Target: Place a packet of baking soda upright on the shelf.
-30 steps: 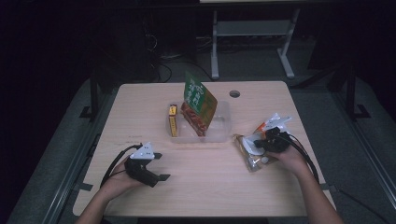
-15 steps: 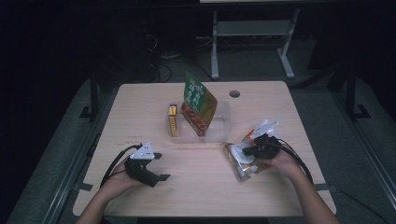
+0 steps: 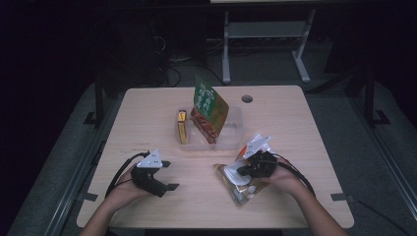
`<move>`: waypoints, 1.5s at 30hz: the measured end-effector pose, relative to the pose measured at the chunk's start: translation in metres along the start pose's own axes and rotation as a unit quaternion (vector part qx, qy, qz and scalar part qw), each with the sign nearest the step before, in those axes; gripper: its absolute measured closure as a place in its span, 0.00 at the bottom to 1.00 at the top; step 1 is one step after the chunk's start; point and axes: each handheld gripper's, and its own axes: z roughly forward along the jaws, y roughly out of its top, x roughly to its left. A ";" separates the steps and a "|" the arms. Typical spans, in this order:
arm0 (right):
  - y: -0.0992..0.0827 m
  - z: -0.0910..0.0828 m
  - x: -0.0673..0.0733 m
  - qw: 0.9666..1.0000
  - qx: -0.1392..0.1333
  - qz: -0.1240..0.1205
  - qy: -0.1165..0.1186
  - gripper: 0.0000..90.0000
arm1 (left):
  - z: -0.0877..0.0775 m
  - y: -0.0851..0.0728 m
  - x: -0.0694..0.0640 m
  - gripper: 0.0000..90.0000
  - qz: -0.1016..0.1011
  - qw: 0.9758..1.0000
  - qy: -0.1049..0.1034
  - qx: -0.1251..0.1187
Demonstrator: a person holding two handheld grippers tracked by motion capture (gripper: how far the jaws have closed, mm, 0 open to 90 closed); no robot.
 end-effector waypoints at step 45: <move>0.055 0.047 0.065 0.994 -0.002 -0.097 0.058 1.00 | 0.004 0.010 -0.010 0.15 0.011 1.000 -0.025 -0.014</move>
